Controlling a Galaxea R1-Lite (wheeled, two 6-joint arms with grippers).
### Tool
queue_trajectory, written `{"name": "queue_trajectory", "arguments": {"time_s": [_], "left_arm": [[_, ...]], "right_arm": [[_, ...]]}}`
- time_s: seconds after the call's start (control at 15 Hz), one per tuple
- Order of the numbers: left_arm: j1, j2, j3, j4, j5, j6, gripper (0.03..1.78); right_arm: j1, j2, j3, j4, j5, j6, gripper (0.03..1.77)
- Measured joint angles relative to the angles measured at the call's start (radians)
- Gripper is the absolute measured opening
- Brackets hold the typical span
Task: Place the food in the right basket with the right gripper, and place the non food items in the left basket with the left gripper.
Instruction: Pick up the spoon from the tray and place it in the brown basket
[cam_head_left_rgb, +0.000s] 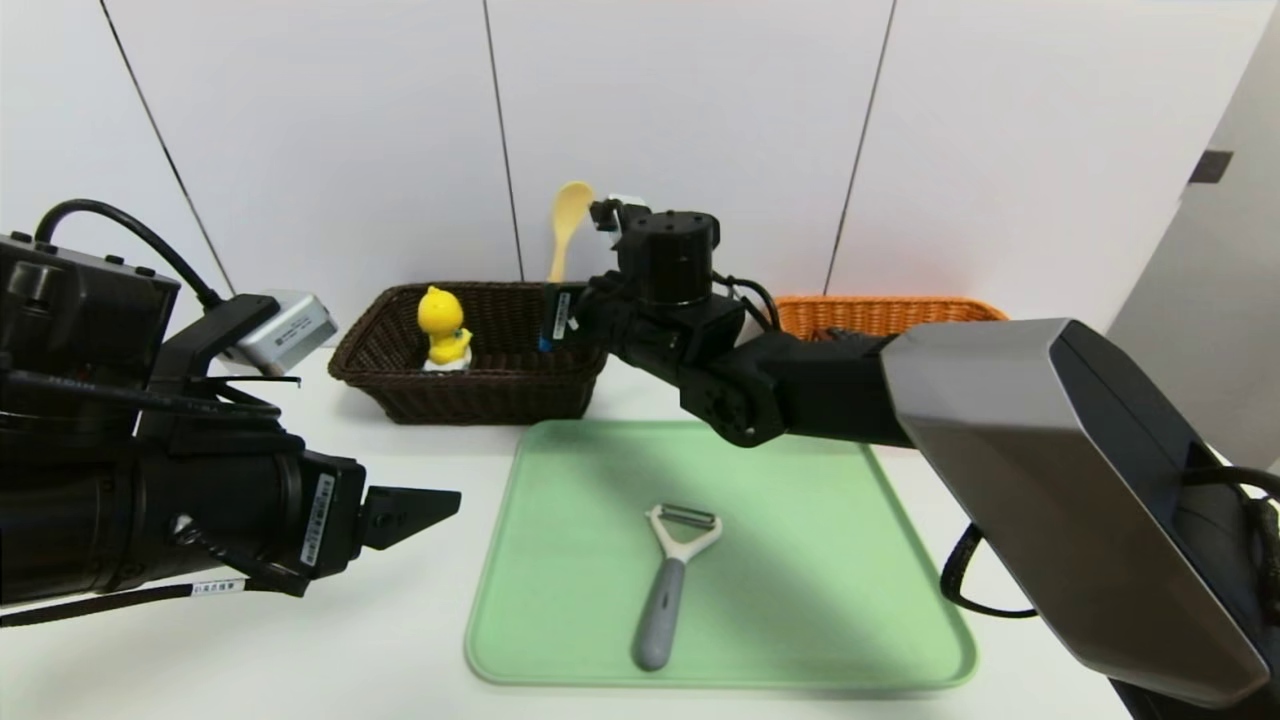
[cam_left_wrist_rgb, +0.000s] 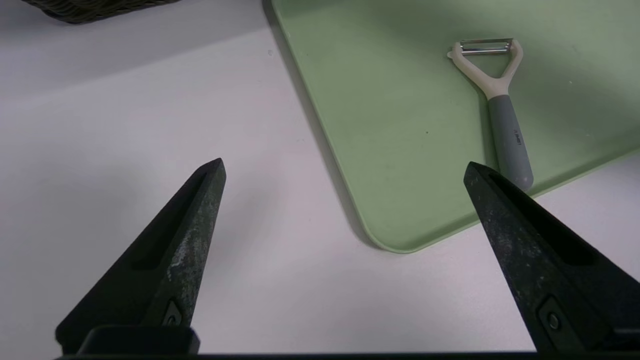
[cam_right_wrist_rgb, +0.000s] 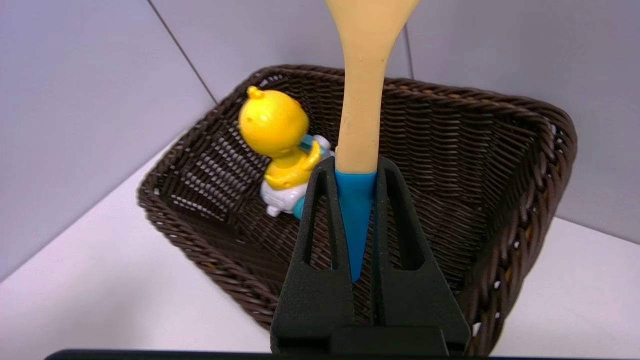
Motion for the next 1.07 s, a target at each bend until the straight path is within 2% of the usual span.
{"name": "queue_trajectory", "arguments": {"time_s": [0.13,0.33,0.53,0.67,0.87,1.07], "left_arm": [[0.0,0.0,0.009,0.0,-0.001,0.0,1.69],[0.0,0.0,0.013,0.0,-0.002,0.0,1.69],[-0.001,0.001,0.013,0.0,-0.002,0.0,1.69],[-0.01,0.001,0.013,0.0,-0.001,0.0,1.69],[-0.02,0.004,0.011,-0.002,-0.001,0.002,1.69],[-0.024,0.012,-0.018,-0.037,0.0,0.006,1.69]], "right_arm": [[-0.005,0.023,0.0,-0.047,-0.004,-0.012,0.15],[-0.014,0.039,0.0,-0.05,-0.004,-0.02,0.15],[-0.023,0.044,0.0,-0.053,-0.005,-0.023,0.62],[-0.023,0.044,0.0,-0.053,-0.005,-0.028,0.87],[-0.029,0.04,0.0,-0.054,-0.007,-0.03,1.14],[-0.03,-0.001,0.0,-0.048,-0.022,-0.03,1.32]]}}
